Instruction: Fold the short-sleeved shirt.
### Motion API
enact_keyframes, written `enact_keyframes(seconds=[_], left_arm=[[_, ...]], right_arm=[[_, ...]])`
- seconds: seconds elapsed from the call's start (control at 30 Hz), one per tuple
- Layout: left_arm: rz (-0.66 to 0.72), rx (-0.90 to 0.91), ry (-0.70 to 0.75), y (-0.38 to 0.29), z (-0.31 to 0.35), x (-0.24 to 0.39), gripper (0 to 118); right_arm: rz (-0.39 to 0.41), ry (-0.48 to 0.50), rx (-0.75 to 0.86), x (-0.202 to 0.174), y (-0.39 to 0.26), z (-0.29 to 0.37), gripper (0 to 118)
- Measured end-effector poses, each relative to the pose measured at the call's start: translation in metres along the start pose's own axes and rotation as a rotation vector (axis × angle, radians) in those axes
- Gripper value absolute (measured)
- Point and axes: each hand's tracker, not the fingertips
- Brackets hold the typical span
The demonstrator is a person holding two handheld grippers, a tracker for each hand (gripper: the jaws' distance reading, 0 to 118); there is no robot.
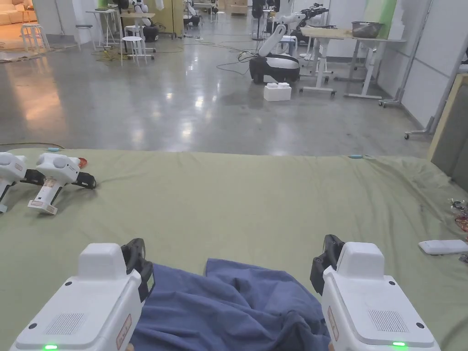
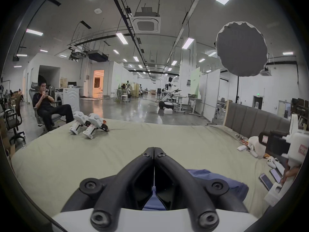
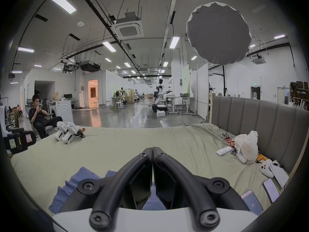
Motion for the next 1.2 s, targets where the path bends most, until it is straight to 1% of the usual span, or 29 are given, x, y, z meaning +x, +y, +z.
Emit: enact_keyframes(seconds=[0.07, 0.1, 0.17, 0.23, 0.33, 0.47, 0.6, 0.63, 0.67, 0.7, 0.73, 0.77, 0.8, 0.83, 0.87, 0.97, 1.07, 1.13, 1.17, 1.2], left_arm=[[0.0, -0.038, 0.024, -0.003, -0.005, 0.0, 0], [0.013, -0.065, 0.033, 0.001, 0.02, 0.002, 0], [0.055, -0.111, 0.039, -0.002, 0.02, 0.001, 0], [0.09, -0.186, 0.036, -0.023, 0.002, -0.025, 0], [0.12, -0.302, 0.042, -0.039, -0.02, -0.042, 0], [0.145, -0.428, 0.027, -0.054, -0.069, -0.073, 0], [0.152, -0.514, -0.001, -0.06, -0.128, -0.093, 0], [0.12, -0.523, -0.013, -0.051, -0.123, -0.078, 1], [0.109, -0.55, -0.027, -0.051, -0.136, -0.078, 10], [0.093, -0.577, -0.022, -0.052, -0.15, -0.079, 21], [0.08, -0.602, -0.012, -0.054, -0.162, -0.078, 35], [0.078, -0.625, 0.005, -0.053, -0.177, -0.078, 55], [0.061, -0.647, 0.019, -0.057, -0.189, -0.076, 68], [0.044, -0.672, 0.033, -0.06, -0.199, -0.075, 75], [0.028, -0.689, 0.057, -0.064, -0.209, -0.073, 79], [-0.022, -0.699, 0.067, -0.073, -0.227, -0.067, 79], [-0.078, -0.77, 0.05, -0.085, -0.237, -0.056, 79], [-0.087, -0.768, 0.056, -0.09, -0.24, -0.047, 78], [-0.082, -0.777, 0.048, -0.095, -0.268, -0.067, 74], [-0.086, -0.776, 0.045, -0.096, -0.27, -0.064, 66]], right_arm=[[0.006, 0.008, -0.001, -0.003, 0.001, -0.001, 0], [0.01, 0.011, -0.003, -0.005, 0.001, -0.001, 0], [0.014, 0.019, -0.012, -0.006, 0.0, -0.002, 0], [0.024, 0.027, -0.027, -0.006, -0.003, -0.004, 0], [0.042, 0.031, -0.056, -0.004, -0.012, -0.007, 0], [0.053, 0.032, -0.099, 0.002, -0.021, -0.014, 0], [0.06, 0.016, -0.13, 0.011, -0.029, -0.022, 0], [0.06, 0.01, -0.138, 0.013, -0.031, -0.024, 0], [0.06, 0.005, -0.147, 0.015, -0.033, -0.027, 0], [0.058, 0.0, -0.154, 0.018, -0.034, -0.029, 0], [0.057, -0.004, -0.164, 0.02, -0.035, -0.031, 0], [0.058, -0.009, -0.174, 0.022, -0.037, -0.033, 0], [0.061, -0.014, -0.183, 0.025, -0.04, -0.035, 0], [0.062, -0.019, -0.189, 0.027, -0.042, -0.037, 0], [0.065, -0.025, -0.198, 0.031, -0.044, -0.038, 0], [0.064, -0.048, -0.226, 0.041, -0.051, -0.043, 0], [0.062, -0.071, -0.258, 0.052, -0.057, -0.047, 0], [0.057, -0.077, -0.278, 0.059, -0.06, -0.052, 0], [0.057, -0.077, -0.29, 0.061, -0.061, -0.056, 0], [0.059, -0.077, -0.298, 0.063, -0.061, -0.06, 0]])
